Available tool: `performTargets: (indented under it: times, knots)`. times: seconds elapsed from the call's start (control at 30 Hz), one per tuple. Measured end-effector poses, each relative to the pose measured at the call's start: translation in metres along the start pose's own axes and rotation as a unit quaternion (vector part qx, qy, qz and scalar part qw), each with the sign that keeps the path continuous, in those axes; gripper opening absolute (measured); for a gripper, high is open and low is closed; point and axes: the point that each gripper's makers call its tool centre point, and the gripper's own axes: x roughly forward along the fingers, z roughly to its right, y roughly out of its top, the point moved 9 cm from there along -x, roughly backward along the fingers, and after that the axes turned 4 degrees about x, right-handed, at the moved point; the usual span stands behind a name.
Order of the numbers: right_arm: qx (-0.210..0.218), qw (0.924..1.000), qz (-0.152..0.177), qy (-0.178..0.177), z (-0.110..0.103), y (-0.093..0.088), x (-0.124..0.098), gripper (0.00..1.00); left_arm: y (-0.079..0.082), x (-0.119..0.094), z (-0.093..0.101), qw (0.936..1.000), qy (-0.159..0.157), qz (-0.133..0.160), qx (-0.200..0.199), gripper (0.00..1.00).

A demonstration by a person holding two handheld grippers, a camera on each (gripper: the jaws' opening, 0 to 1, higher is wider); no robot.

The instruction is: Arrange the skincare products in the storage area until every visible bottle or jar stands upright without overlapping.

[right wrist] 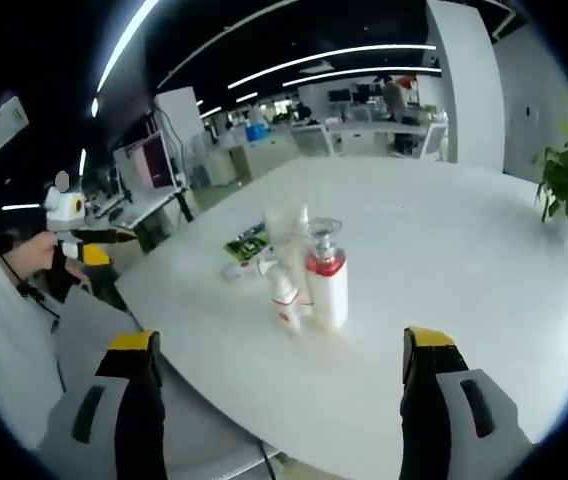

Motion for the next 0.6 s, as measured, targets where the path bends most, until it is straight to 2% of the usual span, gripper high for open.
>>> performTargets:
  times: [0.47,0.6]
  knots:
    - [0.017,0.9997,-0.015,0.005,0.001,-0.004,0.006,1.00,0.006,0.016,0.002,0.9996,-0.013,-0.020,0.013,0.96]
    - [0.020,0.9996,-0.021,0.007,0.001,-0.005,0.010,1.00,0.007,0.026,-0.006,0.9994,-0.019,-0.024,0.014,0.95]
